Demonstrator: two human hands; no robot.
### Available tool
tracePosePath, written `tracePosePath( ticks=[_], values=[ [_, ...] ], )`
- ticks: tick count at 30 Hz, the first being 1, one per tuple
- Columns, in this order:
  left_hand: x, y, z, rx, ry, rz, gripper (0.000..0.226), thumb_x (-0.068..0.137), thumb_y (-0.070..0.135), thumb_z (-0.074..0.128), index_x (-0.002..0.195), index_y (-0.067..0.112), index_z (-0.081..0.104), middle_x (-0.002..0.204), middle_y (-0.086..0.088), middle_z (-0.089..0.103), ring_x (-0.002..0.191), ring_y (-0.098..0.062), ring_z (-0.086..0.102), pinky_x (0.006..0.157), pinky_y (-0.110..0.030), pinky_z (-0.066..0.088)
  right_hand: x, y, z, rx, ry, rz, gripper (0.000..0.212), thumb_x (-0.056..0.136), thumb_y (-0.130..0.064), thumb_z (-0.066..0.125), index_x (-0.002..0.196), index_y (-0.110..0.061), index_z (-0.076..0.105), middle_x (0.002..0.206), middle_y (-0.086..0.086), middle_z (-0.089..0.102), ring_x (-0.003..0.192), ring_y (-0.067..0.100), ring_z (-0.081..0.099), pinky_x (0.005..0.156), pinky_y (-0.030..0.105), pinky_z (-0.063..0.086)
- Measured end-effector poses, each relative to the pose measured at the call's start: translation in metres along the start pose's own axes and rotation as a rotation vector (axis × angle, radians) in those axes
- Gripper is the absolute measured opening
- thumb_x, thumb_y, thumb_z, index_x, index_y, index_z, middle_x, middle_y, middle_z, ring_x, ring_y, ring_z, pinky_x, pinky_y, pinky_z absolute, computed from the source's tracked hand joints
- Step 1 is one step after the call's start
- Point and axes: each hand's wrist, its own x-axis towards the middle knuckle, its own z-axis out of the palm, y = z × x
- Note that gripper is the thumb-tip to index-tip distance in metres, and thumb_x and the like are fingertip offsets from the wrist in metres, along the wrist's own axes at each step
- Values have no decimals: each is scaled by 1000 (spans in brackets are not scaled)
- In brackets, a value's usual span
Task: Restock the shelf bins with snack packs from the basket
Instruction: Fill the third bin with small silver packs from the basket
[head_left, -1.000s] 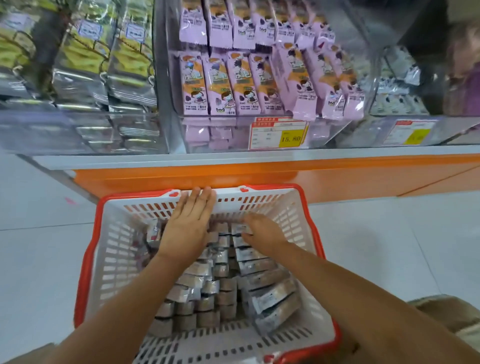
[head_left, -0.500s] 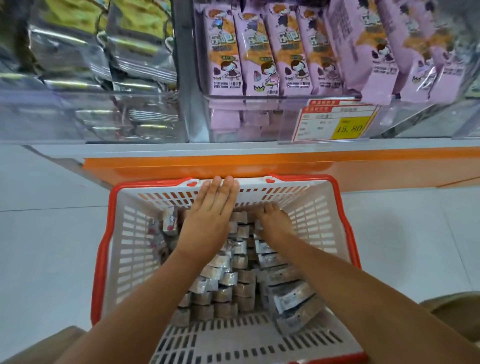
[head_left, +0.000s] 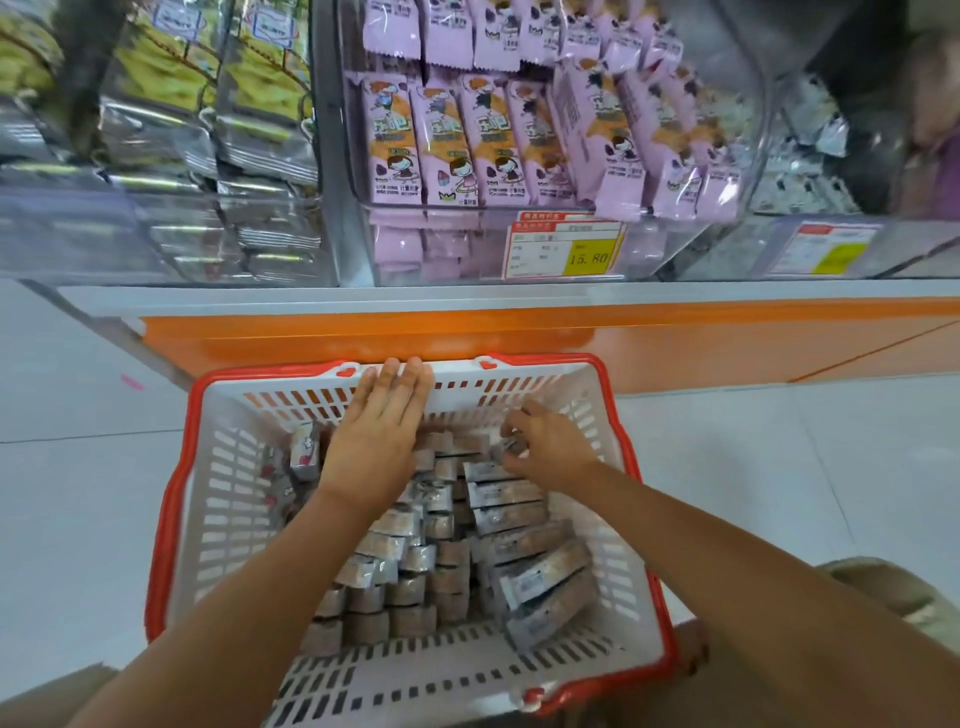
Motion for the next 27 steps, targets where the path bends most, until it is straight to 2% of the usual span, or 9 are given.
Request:
tracePosePath(
  ticks=[4,8,11,14,16,19,21,24,27],
  values=[
    [0,13,-19,-33,87,0,94,74,20,76,150,-1,24,152,-22,39,141,-38,37,119,-45,4,-28,2,-54,132,41,-115,19,81,-24,70,98,-19,66,103,0,61,77,7,53,72,27,51],
    [6,35,-62,-101,320,95,75,81,19,62,148,-3,36,148,-22,41,136,-36,33,120,-45,12,-70,-2,-118,292,198,-157,23,75,-12,74,96,-19,67,93,-2,61,76,-1,55,70,10,43],
    [16,52,-99,-126,499,155,69,83,19,54,147,-2,38,146,-20,41,133,-35,34,117,-45,16,-108,-3,-168,331,357,-208,23,70,-11,69,93,-13,65,87,-1,60,76,5,55,70,15,43],
    [29,66,-130,-128,673,201,66,82,16,52,145,2,40,144,-14,36,132,-33,34,117,-44,17,-143,0,-215,400,550,-188,21,73,-20,65,94,-20,62,90,1,61,82,15,59,76,21,46],
    [39,73,-146,-130,755,227,64,80,16,47,143,4,40,143,-12,35,131,-32,35,116,-45,19,-162,4,-245,490,712,-183,18,77,-21,64,94,-24,60,92,-6,61,83,10,59,79,19,45],
    [50,77,-166,-92,751,228,64,81,15,47,144,6,38,146,-14,38,135,-32,33,117,-47,17,-176,16,-284,505,925,-153,17,83,-20,64,96,-30,58,89,-20,59,80,2,53,74,18,43],
    [57,78,-176,-28,690,227,67,82,16,45,147,5,36,152,-16,38,141,-33,28,120,-47,10,-171,30,-302,479,1010,-107,16,87,-14,66,99,-23,59,91,-13,60,78,5,56,72,21,46],
    [69,80,-187,69,602,197,73,86,23,49,153,5,26,161,-16,24,149,-32,16,122,-49,7,-146,48,-316,430,1091,24,19,87,-16,69,104,-9,62,91,-5,60,71,-5,54,68,12,44],
    [81,83,-189,98,561,144,81,87,28,55,156,6,20,163,-15,15,152,-30,9,122,-50,3,-109,67,-323,358,1075,147,26,86,-22,73,105,-8,63,96,-2,62,70,-3,53,66,9,44]
  ],
)
